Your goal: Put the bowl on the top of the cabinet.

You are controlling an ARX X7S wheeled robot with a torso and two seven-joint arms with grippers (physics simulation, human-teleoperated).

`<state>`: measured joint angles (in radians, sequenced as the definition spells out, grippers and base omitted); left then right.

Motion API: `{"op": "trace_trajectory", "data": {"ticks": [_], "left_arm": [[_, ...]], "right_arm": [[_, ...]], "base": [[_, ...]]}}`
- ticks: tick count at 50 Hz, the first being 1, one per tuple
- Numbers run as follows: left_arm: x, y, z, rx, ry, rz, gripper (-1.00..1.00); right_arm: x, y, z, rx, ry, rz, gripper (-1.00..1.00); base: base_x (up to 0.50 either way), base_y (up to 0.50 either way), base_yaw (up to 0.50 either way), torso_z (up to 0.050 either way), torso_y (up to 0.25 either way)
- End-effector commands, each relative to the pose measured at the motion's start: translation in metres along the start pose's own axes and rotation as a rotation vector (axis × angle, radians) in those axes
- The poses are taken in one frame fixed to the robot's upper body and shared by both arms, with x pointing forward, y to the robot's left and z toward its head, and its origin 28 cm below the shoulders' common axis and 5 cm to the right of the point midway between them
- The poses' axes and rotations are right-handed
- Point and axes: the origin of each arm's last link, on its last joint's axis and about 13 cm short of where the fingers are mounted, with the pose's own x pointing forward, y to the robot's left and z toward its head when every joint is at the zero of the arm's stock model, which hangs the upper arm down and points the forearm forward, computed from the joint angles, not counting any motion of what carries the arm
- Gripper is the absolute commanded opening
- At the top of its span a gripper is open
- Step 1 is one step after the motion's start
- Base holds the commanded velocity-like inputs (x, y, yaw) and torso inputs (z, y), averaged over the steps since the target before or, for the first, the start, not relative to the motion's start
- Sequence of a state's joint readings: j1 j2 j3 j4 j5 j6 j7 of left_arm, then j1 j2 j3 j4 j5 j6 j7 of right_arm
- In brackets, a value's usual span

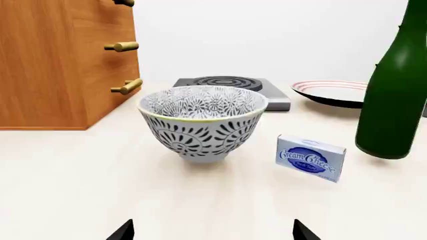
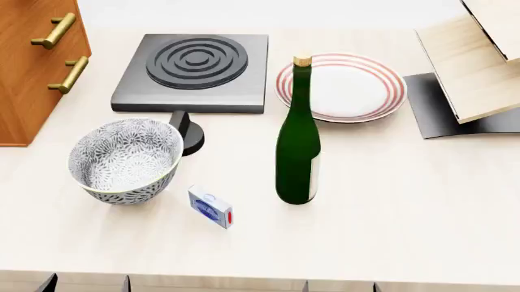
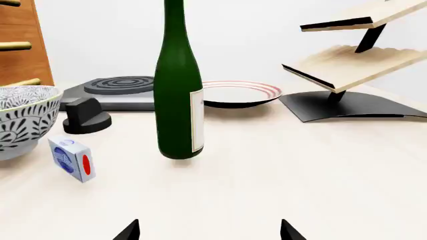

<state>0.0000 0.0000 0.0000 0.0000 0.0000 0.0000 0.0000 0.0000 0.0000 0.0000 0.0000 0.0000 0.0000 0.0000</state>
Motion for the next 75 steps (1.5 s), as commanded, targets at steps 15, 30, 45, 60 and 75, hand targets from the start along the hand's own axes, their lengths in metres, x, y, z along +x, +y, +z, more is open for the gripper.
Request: {"op": "trace_trajectory", "data": {"ticks": [15,30,45,60,75], "left_arm": [[0.002,0.001,0.007,0.020,-0.014,0.023,1.00],[0.016,-0.006,0.061,0.074,-0.104,0.036,1.00],[0.023,-0.010,0.079,0.086,-0.140,0.034,1.00],[0.023,-0.008,0.077,0.081,-0.139,0.037,1.00],[0.025,-0.009,0.075,0.092,-0.138,0.046,1.00]], "right_arm": [[0.002,-0.001,0.002,-0.009,0.026,-0.030,1.00],[0.004,-0.006,0.074,-0.017,-0.100,-0.043,1.00],[0.011,-0.008,0.079,-0.010,-0.130,-0.036,1.00],[0.012,-0.008,0.077,-0.008,-0.138,-0.029,1.00],[0.013,-0.009,0.074,-0.013,-0.137,-0.046,1.00]], "base": [[0.00,0.00,0.00,0.000,0.000],[0.00,0.00,0.00,0.000,0.000],[0.00,0.00,0.00,0.000,0.000],[0.00,0.26,0.00,0.000,0.000],[0.00,0.28,0.00,0.000,0.000]]}}
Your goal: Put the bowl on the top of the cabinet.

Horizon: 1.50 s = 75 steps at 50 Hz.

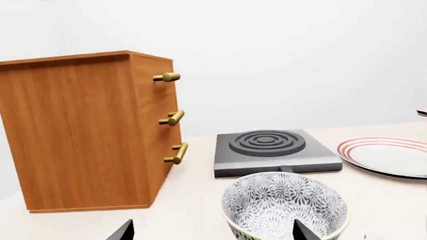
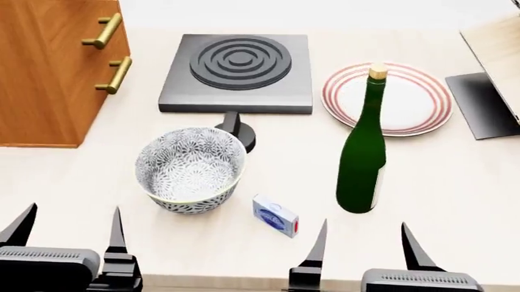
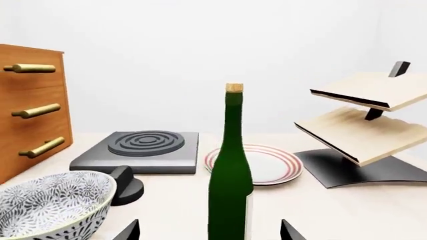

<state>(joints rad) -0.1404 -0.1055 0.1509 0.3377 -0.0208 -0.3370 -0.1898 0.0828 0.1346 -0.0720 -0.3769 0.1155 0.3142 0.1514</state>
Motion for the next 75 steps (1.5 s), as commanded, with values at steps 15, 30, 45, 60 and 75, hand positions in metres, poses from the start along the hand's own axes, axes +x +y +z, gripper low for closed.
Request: {"op": "trace_trajectory", "data": {"ticks": [15,30,45,60,75], "left_arm": [[0.0003,0.0008,-0.0009,0.009,-0.001,0.009,1.00],[0.0007,0.0004,-0.0013,0.012,0.000,0.008,1.00],[0.0002,0.0001,-0.0013,0.011,0.000,0.007,1.00],[0.0004,0.0004,-0.0021,0.010,0.002,0.008,1.00],[0.0002,0.0005,-0.0023,0.009,0.001,0.008,1.00]], "right_arm": [[-0.0001,0.0006,-0.0009,0.006,-0.001,-0.005,1.00],[0.0007,0.0005,-0.0021,-0.007,0.002,-0.007,1.00],[-0.0006,-0.0005,-0.0022,0.023,-0.003,0.000,1.00],[-0.0005,-0.0005,-0.0029,0.005,-0.010,-0.005,1.00],[-0.0016,0.0000,-0.0019,0.013,-0.008,0.012,1.00]], "base": [[0.00,0.26,0.00,0.000,0.000],[0.00,0.16,0.00,0.000,0.000],[0.00,0.31,0.00,0.000,0.000],[0.00,0.44,0.00,0.000,0.000],[0.00,0.22,0.00,0.000,0.000]]}}
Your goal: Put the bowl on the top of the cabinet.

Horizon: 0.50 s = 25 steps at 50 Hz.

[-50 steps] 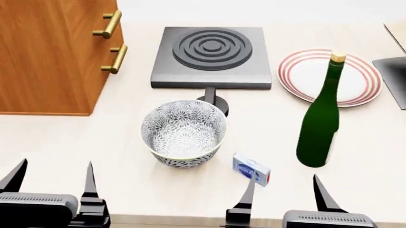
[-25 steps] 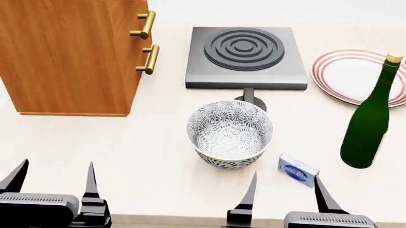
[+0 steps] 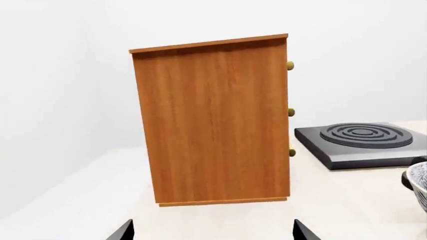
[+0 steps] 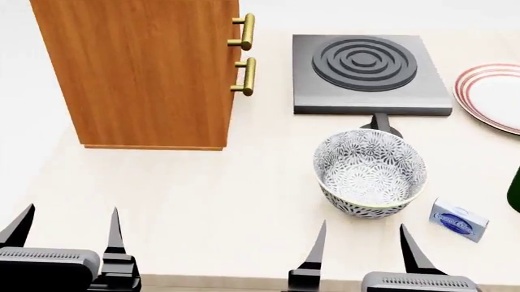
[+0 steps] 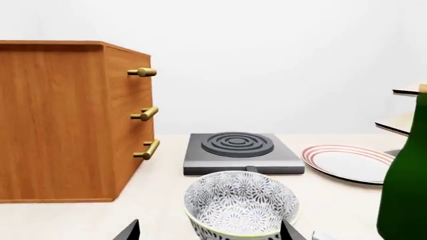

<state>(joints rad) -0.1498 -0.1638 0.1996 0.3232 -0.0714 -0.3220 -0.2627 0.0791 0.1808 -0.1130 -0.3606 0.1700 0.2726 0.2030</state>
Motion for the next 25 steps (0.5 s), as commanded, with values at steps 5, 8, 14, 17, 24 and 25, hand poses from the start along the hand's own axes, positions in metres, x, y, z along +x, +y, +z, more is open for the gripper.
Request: {"op": "trace_trajectory", "data": {"ticks": [5,8,14,17,24,25], "left_arm": [[-0.0002,-0.0006,0.0001,-0.002,0.001,-0.002,1.00],[-0.0003,-0.0005,-0.0004,-0.003,0.001,-0.001,1.00],[-0.0001,-0.0002,-0.0007,-0.003,0.001,-0.001,1.00],[-0.0003,0.0000,-0.0011,-0.003,0.001,-0.001,1.00],[-0.0001,0.0001,-0.0008,-0.004,0.001,0.000,1.00],[-0.0001,0.0000,-0.0008,-0.003,0.001,0.000,1.00]], "right_arm": [[-0.0002,-0.0003,-0.0002,-0.010,0.000,0.003,1.00],[-0.0002,-0.0002,-0.0002,-0.006,0.001,0.002,1.00],[-0.0005,0.0003,-0.0003,-0.006,0.002,0.008,1.00],[-0.0004,0.0003,-0.0004,-0.002,0.003,0.009,1.00],[-0.0003,-0.0001,-0.0003,0.003,0.002,0.009,1.00],[-0.0002,-0.0001,-0.0004,-0.003,0.001,0.006,1.00]], "base": [[0.00,0.15,0.00,0.000,0.000],[0.00,0.50,0.00,0.000,0.000],[0.00,0.47,0.00,0.000,0.000],[0.00,0.16,0.00,0.000,0.000],[0.00,0.00,0.00,0.000,0.000],[0.00,0.00,0.00,0.000,0.000]]}}
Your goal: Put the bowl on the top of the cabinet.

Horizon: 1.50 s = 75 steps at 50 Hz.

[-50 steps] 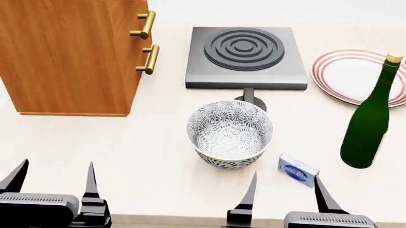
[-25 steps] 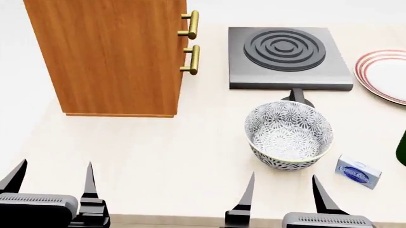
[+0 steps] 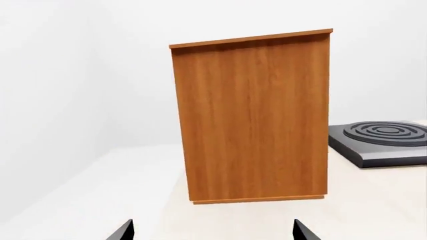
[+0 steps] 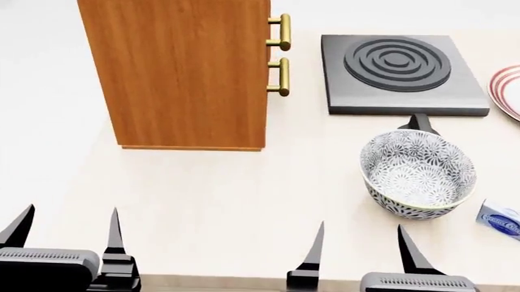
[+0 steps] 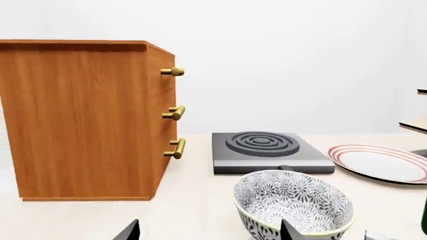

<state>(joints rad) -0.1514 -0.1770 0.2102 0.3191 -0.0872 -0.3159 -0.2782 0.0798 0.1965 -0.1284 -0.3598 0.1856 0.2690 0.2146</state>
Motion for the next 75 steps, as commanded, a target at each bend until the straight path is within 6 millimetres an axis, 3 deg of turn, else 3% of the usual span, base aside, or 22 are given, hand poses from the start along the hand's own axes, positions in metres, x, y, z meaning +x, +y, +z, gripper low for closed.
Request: {"op": "trace_trajectory", "data": {"ticks": [1,11,24,40,53,75], "left_arm": [[0.0000,-0.0002,0.0000,-0.002,0.000,-0.001,1.00],[0.0001,0.0000,-0.0002,-0.001,0.001,0.000,1.00],[-0.0001,-0.0001,-0.0001,-0.003,-0.001,0.001,1.00],[-0.0008,0.0007,0.0003,-0.003,-0.001,0.004,1.00],[-0.0014,0.0006,0.0013,-0.005,-0.005,0.005,1.00],[-0.0008,-0.0003,0.0005,-0.003,-0.003,0.002,1.00]], "right_arm": [[0.0001,-0.0004,-0.0003,-0.006,-0.003,-0.001,1.00],[-0.0008,0.0005,-0.0012,-0.014,-0.002,0.005,1.00],[-0.0030,0.0000,0.0014,-0.012,-0.008,0.020,1.00],[-0.0023,-0.0001,0.0009,-0.009,-0.009,0.007,1.00],[-0.0027,0.0008,0.0003,-0.027,0.002,0.003,1.00],[-0.0026,0.0003,-0.0005,-0.036,-0.021,-0.017,1.00]], "base": [[0.00,0.00,0.00,0.000,0.000],[-0.02,0.41,0.00,0.000,0.000],[0.00,0.00,0.00,0.000,0.000],[0.50,0.00,0.00,0.000,0.000],[0.00,0.00,0.00,0.000,0.000],[0.34,0.00,0.00,0.000,0.000]]}}
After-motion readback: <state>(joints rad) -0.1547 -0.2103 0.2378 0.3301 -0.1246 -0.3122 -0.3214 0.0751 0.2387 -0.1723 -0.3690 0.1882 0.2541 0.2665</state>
